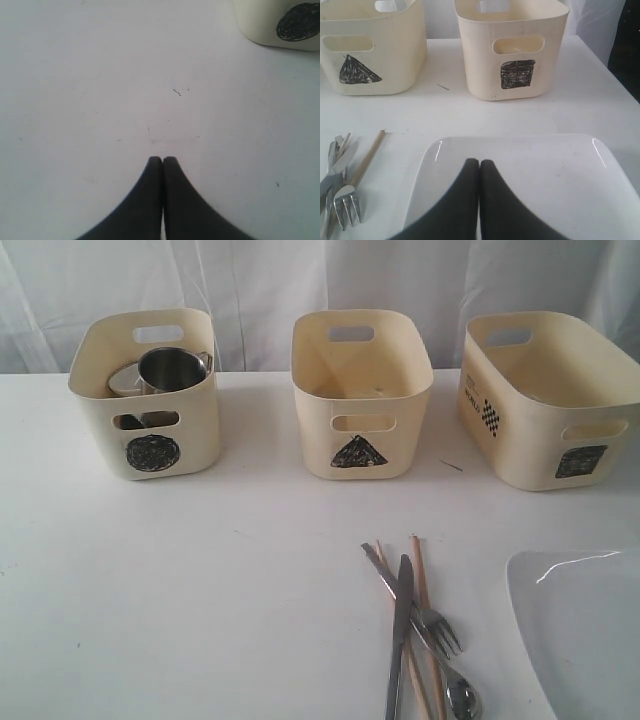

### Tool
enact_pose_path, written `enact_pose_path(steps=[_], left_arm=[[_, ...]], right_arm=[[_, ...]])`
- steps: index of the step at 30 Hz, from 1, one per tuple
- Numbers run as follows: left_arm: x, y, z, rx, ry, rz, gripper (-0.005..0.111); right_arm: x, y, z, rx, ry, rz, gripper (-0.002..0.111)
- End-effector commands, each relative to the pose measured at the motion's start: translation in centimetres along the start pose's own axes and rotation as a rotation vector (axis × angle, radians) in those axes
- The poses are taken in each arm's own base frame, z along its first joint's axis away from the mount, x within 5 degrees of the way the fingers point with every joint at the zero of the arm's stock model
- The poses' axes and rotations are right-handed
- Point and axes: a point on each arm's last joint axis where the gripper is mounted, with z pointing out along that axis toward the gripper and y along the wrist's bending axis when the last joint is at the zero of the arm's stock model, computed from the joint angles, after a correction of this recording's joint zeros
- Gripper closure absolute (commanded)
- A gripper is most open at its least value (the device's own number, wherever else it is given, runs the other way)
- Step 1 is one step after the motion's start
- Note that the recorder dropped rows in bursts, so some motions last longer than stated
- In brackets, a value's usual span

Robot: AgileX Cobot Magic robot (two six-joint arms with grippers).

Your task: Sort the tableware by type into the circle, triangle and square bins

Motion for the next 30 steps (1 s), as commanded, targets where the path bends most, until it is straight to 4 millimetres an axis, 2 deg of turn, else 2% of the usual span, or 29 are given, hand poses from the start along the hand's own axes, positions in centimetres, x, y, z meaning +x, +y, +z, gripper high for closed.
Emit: enact_pose_path(steps=[1, 15, 17, 21, 26, 28, 30], left_arm=[[0.1, -0.1, 0.0, 0.016, -0.003, -0.020, 0.107], [0.1, -0.1, 0.0, 0.016, -0.002, -0.020, 0.107], [0.1, -0.1, 0.0, 0.016, -0.002, -0.020, 0.107], [0.1, -0.1, 0.0, 0.016, -0.002, -0.020, 0.107], [0.1, -0.1, 0.0, 0.016, 0.000, -0.020, 0.107], [0.1, -0.1, 0.0, 0.016, 0.000, -0.020, 0.107], [0.1, -0.1, 0.0, 0.016, 0.000, -0.020, 0.107]], right_arm=[[-0.1, 0.0, 0.0, -0.002, -0.013, 0.001, 0.108], [-0.4, 0.0, 0.0, -0.001, -0.048, -0.034, 0.108], [-1.4, 0.2, -0.1, -0.023, -0.157, -0.051, 0.108], [-4.0, 0.8, -1.0, -0.140, -0.448, 0.195, 0.108], [-6.6, 1.2, -3.0, -0.233, -0.800, 0.204, 0.108], [-7.3, 1.0, -3.7, -0.255, -0.911, 0.251, 0.108], [-7.8, 0.2, -4.4, -0.246, -1.008, 0.379, 0.108]])
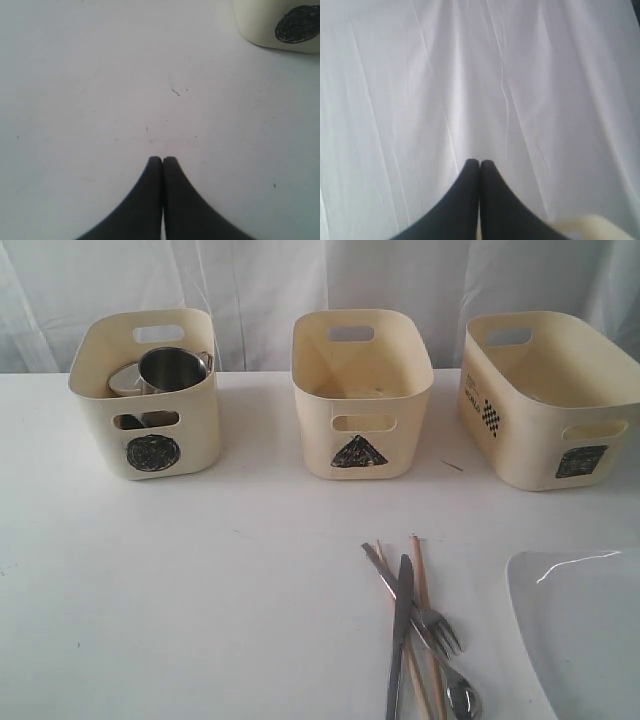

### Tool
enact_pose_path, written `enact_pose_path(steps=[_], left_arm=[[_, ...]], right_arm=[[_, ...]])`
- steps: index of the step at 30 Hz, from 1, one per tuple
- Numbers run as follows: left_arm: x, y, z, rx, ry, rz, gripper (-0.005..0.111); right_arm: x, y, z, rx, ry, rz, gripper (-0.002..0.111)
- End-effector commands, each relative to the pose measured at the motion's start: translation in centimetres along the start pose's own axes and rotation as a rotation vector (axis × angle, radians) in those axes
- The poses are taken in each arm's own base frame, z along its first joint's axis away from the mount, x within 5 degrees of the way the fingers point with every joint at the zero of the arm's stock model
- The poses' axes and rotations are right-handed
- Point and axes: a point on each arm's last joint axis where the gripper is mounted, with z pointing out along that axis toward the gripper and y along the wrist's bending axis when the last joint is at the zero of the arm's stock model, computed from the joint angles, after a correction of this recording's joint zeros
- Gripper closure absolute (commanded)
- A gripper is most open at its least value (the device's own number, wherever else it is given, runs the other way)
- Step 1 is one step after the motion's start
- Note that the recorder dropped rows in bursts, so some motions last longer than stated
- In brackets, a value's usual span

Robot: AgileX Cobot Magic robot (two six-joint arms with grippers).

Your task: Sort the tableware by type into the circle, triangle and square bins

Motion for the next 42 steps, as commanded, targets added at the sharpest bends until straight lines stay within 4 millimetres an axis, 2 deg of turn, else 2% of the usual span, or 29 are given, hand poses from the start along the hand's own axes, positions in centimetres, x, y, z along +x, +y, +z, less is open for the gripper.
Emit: enact_pose_path(steps=[1, 4, 6, 9, 11, 12, 14, 16, 19, 21, 23, 24, 25, 26, 27, 28, 29, 30, 32, 33, 34, 36, 38, 40, 42], left_arm=[[0.1, -0.1, 0.0, 0.009, 0.000, -0.006, 0.107], [0.1, -0.1, 0.0, 0.009, 0.000, -0.006, 0.107], [0.1, -0.1, 0.0, 0.009, 0.000, -0.006, 0.107], [0.1, -0.1, 0.0, 0.009, 0.000, -0.006, 0.107], [0.1, -0.1, 0.0, 0.009, 0.000, -0.006, 0.107], [0.1, -0.1, 0.0, 0.009, 0.000, -0.006, 0.107], [0.1, -0.1, 0.0, 0.009, 0.000, -0.006, 0.107], [0.1, -0.1, 0.0, 0.009, 0.000, -0.006, 0.107], [0.1, -0.1, 0.0, 0.009, 0.000, -0.006, 0.107], [0.1, -0.1, 0.0, 0.009, 0.000, -0.006, 0.107], [0.1, -0.1, 0.0, 0.009, 0.000, -0.006, 0.107], [0.1, -0.1, 0.0, 0.009, 0.000, -0.006, 0.107], [0.1, -0.1, 0.0, 0.009, 0.000, -0.006, 0.107], [0.1, -0.1, 0.0, 0.009, 0.000, -0.006, 0.107], [0.1, -0.1, 0.0, 0.009, 0.000, -0.006, 0.107], [0.1, -0.1, 0.0, 0.009, 0.000, -0.006, 0.107], [0.1, -0.1, 0.0, 0.009, 0.000, -0.006, 0.107], [0.1, -0.1, 0.0, 0.009, 0.000, -0.006, 0.107], [0.1, -0.1, 0.0, 0.009, 0.000, -0.006, 0.107], [0.1, -0.1, 0.0, 0.009, 0.000, -0.006, 0.107], [0.1, -0.1, 0.0, 0.009, 0.000, -0.006, 0.107], [0.1, -0.1, 0.0, 0.009, 0.000, -0.006, 0.107], [0.1, -0.1, 0.0, 0.009, 0.000, -0.006, 0.107], [0.1, -0.1, 0.0, 0.009, 0.000, -0.006, 0.107], [0.1, -0.1, 0.0, 0.009, 0.000, -0.006, 0.107]], right_arm=[[-2.5, -0.7, -0.4, 0.054, -0.288, 0.196, 0.108], [-4.8, -1.5, -0.3, 0.174, -0.399, 0.269, 0.108], [-7.1, -0.5, 0.6, 0.127, -0.417, 0.299, 0.108], [-11.3, 2.8, 4.1, -0.082, -0.303, 0.312, 0.108], [-12.7, 5.4, 7.2, -0.259, -0.199, 0.073, 0.108], [-12.3, 6.3, 8.8, -0.333, -0.119, -0.068, 0.108], [-10.8, 7.1, 11.9, -0.438, 0.067, -0.234, 0.108], [-8.0, 6.5, 14.4, -0.450, 0.278, -0.339, 0.108], [-2.7, 3.4, 17.2, -0.332, 0.584, -0.526, 0.108], [0.4, 0.5, 18.8, -0.103, 0.709, -0.510, 0.108], [2.6, -1.8, 19.7, 0.061, 0.782, -0.541, 0.108], [3.6, -2.6, 20.0, 0.115, 0.812, -0.553, 0.108], [5.4, -3.3, 20.2, 0.162, 0.872, -0.486, 0.108], [7.4, -3.2, 19.9, 0.148, 0.938, -0.389, 0.108], [8.4, -2.9, 19.7, 0.119, 0.973, -0.371, 0.108], [10.0, -2.3, 19.2, 0.071, 1.029, -0.380, 0.108], [10.5, -1.9, 18.9, 0.018, 1.050, -0.431, 0.108], [10.7, -0.8, 18.4, -0.134, 1.057, -0.591, 0.108], [9.8, 0.3, 18.3, -0.257, 1.004, -0.871, 0.108], [8.9, -0.2, 18.4, -0.131, 0.992, -0.955, 0.108], [7.8, -1.7, 18.2, 0.161, 1.027, -0.977, 0.108], [6.8, -3.7, 17.0, 0.506, 1.174, -0.957, 0.108], [6.6, -4.4, 15.3, 0.622, 1.419, -0.960, 0.108], [7.3, -3.4, 13.7, 0.540, 1.661, -0.793, 0.108], [8.3, -0.8, 12.6, 0.297, 1.811, -0.509, 0.108]])
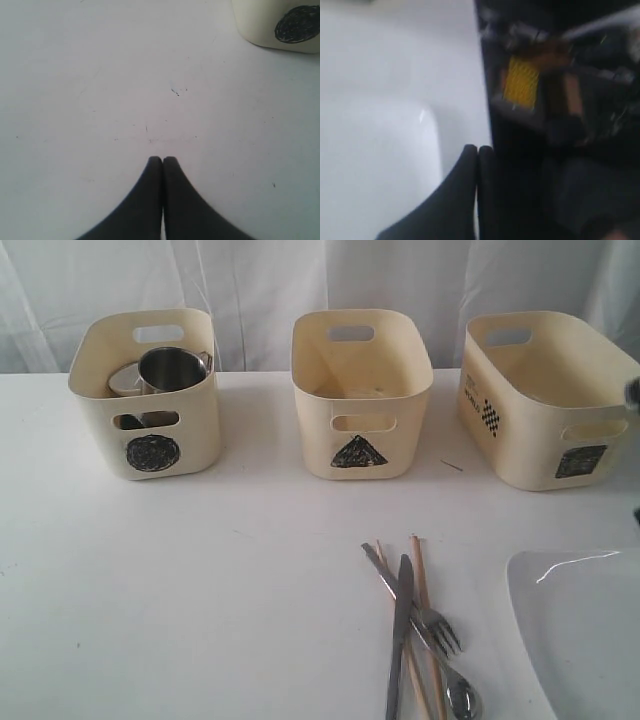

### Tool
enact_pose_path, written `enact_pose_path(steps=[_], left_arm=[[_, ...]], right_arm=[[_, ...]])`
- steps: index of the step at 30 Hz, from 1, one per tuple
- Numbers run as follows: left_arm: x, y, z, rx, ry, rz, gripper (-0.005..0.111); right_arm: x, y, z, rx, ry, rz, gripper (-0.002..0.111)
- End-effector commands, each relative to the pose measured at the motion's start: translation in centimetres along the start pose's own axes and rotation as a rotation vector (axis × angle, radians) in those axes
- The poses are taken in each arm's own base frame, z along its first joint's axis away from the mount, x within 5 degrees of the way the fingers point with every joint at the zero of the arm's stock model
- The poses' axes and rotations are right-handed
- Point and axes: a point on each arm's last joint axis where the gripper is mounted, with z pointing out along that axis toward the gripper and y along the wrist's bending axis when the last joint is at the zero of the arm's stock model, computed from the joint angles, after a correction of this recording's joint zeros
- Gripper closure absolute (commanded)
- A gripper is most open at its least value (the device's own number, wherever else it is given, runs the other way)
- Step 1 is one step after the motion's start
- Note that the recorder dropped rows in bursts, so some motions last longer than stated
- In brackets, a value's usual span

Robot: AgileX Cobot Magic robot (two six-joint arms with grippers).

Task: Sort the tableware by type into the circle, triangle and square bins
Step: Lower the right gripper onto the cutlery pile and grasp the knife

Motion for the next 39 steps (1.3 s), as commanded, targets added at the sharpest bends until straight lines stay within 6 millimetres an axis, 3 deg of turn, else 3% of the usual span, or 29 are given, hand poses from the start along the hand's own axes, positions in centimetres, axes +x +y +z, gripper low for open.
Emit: enact_pose_path(steps=[1, 2, 5, 9, 14, 17, 23, 26, 32, 39], left_arm=[[0.1, -0.1, 0.0, 0.009, 0.000, -0.006, 0.107], [0.1, -0.1, 0.0, 0.009, 0.000, -0.006, 0.107], [0.1, -0.1, 0.0, 0.009, 0.000, -0.006, 0.107], [0.1, -0.1, 0.0, 0.009, 0.000, -0.006, 0.107], [0.1, -0.1, 0.0, 0.009, 0.000, -0.006, 0.107], [0.1, -0.1, 0.0, 0.009, 0.000, -0.006, 0.107], [0.1, -0.1, 0.0, 0.009, 0.000, -0.006, 0.107], [0.1, -0.1, 0.0, 0.009, 0.000, -0.006, 0.107], [0.1, -0.1, 0.0, 0.009, 0.000, -0.006, 0.107], [0.1, -0.1, 0.0, 0.009, 0.000, -0.006, 0.107]], right_arm=[[1.9, 5.0, -3.6, -0.694, 0.238, -0.032, 0.108], [1.7, 6.8, -5.7, -0.947, 0.235, 0.002, 0.108], [1.4, 8.9, -8.1, -1.148, 0.264, 0.065, 0.108], [0.8, 11.7, -8.3, -1.062, 0.255, 0.080, 0.108], [-2.0, 15.5, -7.4, -0.911, 0.245, -0.047, 0.108], [-3.6, 16.4, -7.2, -0.903, 0.249, -0.035, 0.108], [-3.7, 17.2, -6.7, -0.896, 0.250, -0.079, 0.107], [-3.5, 17.8, -6.3, -0.909, 0.229, -0.170, 0.097], [-2.7, 19.8, -5.2, -0.931, 0.346, -0.169, 0.065], [-1.8, 21.6, -4.1, -0.917, 0.483, -0.123, 0.063]])
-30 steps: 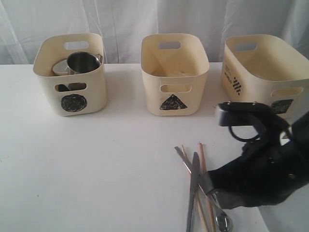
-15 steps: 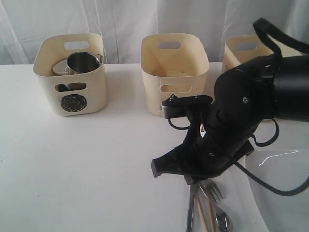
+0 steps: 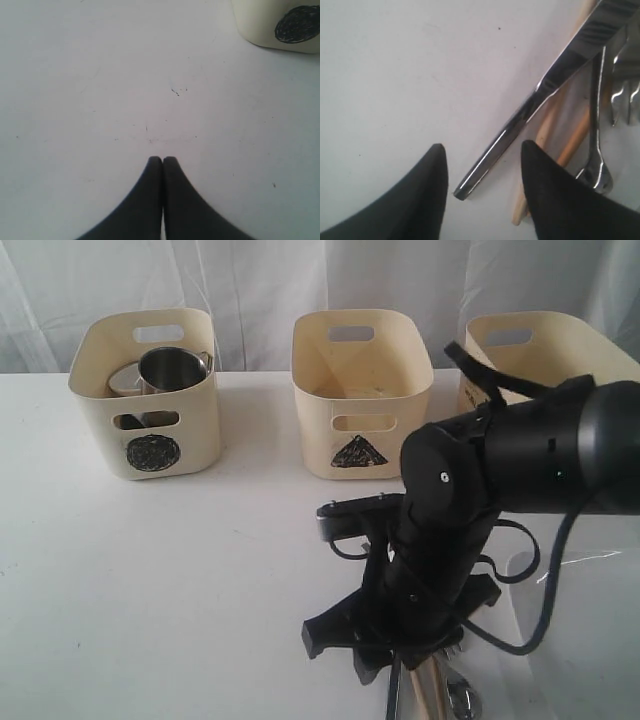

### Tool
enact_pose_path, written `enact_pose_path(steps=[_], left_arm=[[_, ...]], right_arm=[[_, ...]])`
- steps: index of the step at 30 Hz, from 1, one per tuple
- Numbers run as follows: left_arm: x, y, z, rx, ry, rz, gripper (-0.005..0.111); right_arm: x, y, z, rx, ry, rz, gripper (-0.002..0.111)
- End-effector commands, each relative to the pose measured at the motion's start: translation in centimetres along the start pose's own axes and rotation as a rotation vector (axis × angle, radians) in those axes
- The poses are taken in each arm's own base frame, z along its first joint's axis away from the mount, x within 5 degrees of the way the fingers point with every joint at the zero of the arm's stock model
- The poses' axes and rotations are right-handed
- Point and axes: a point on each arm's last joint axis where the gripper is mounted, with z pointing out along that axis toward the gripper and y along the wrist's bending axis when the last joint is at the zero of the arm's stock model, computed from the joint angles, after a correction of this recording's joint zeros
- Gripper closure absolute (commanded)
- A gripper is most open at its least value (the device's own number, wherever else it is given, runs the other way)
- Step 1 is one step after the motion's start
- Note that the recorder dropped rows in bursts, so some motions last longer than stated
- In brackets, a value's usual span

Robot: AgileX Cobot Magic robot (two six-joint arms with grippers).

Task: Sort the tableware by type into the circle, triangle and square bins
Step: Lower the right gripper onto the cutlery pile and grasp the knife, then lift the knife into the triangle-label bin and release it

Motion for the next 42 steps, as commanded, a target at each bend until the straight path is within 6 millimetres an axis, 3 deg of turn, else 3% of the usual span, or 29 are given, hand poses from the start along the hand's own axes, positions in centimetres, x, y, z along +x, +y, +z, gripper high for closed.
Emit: enact_pose_path(steps=[1, 15, 19, 24, 28, 31, 34, 42], left_arm=[[0.1, -0.1, 0.0, 0.009, 0.000, -0.006, 0.107], [0.1, -0.1, 0.0, 0.009, 0.000, -0.006, 0.107], [0.1, -0.1, 0.0, 0.009, 0.000, -0.006, 0.107], [0.1, -0.1, 0.0, 0.009, 0.000, -0.006, 0.107], [0.1, -0.1, 0.0, 0.009, 0.000, -0.006, 0.107], [0.1, -0.1, 0.0, 0.009, 0.000, -0.006, 0.107], [0.1, -0.1, 0.0, 0.009, 0.000, -0.006, 0.107], [0.1, -0.1, 0.0, 0.009, 0.000, -0.006, 0.107]], right_arm=[[-0.2, 0.0, 1.3, 0.006, 0.046, 0.058, 0.063], [-0.9, -0.2, 4.3, 0.020, 0.057, 0.081, 0.066], [-1.1, -0.3, 4.6, 0.020, 0.042, 0.079, 0.080], [-1.6, -0.3, 4.7, 0.023, -0.010, 0.063, 0.108], [-1.6, -0.2, 4.4, 0.016, -0.008, 0.064, 0.108], [-1.3, 0.3, 2.6, -0.019, 0.001, 0.038, 0.108], [-1.2, 0.9, -0.5, -0.055, -0.041, -0.012, 0.108], [-1.6, 1.4, -11.8, -0.046, -0.434, -0.155, 0.108]])
